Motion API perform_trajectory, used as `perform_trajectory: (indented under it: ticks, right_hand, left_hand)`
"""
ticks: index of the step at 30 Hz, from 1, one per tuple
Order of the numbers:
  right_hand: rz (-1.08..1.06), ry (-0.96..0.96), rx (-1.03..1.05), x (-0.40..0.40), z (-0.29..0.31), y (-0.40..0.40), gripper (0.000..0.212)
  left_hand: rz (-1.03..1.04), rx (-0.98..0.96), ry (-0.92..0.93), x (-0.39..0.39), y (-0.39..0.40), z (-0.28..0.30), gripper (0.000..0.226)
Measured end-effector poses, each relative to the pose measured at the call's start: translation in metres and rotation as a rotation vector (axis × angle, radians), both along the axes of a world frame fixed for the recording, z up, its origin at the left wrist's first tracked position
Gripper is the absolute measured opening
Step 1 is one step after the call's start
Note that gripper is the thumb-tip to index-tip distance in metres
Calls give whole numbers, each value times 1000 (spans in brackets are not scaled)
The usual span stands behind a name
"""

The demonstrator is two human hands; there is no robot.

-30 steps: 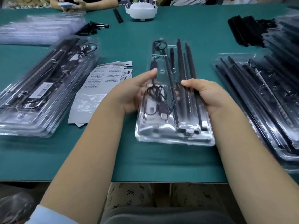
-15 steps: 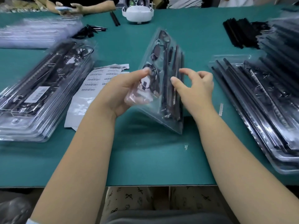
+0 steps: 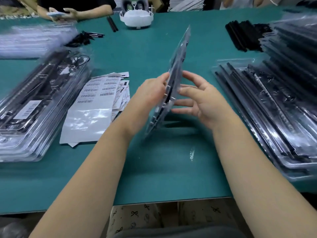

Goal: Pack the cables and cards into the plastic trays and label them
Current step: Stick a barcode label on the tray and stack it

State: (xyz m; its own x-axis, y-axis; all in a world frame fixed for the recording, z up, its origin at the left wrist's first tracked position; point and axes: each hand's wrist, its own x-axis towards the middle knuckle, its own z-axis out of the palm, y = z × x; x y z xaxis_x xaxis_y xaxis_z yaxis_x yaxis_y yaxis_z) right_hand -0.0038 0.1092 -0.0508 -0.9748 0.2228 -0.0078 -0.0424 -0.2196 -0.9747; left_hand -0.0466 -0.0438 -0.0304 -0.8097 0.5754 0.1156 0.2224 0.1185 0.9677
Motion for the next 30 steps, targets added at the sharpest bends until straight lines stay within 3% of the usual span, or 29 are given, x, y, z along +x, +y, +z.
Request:
perform_trajectory:
  ticks: [2,4,9,14,17,20,24,27,30]
  right_hand:
    - [-51,-86,-49,0,2,14,27]
    - [-41,-170,-86,2,3,27,41]
    - [-185,-278,171,-4,-11,35,30]
    - [-249,-342,411,-10,-16,25,29]
    - [-379,-317,558,-7,-18,25,23]
    - [-440,-290,467,4,-11,31,17]
    - [-322,-350,715,19,-2,28,17]
    - [-167,-396,825,33,0,21,16]
    - [-148,-382,1066,41,0,17,24]
  left_hand:
    - [-139,-139,221,0,-2,-10,79]
    - [-252,-249,377,5,-7,-20,97]
    - [-214,-363,451,11,2,-31,105]
    - [-184,-699,595,15,10,-42,102]
    - [-163,-710,611,15,14,-44,89]
    - [-185,-669,546,14,11,-42,76]
    - [-215,-588,486,13,9,-40,53]
    - [-234,-608,486,13,9,-39,55]
    - [-248,-654,507,13,9,-38,60]
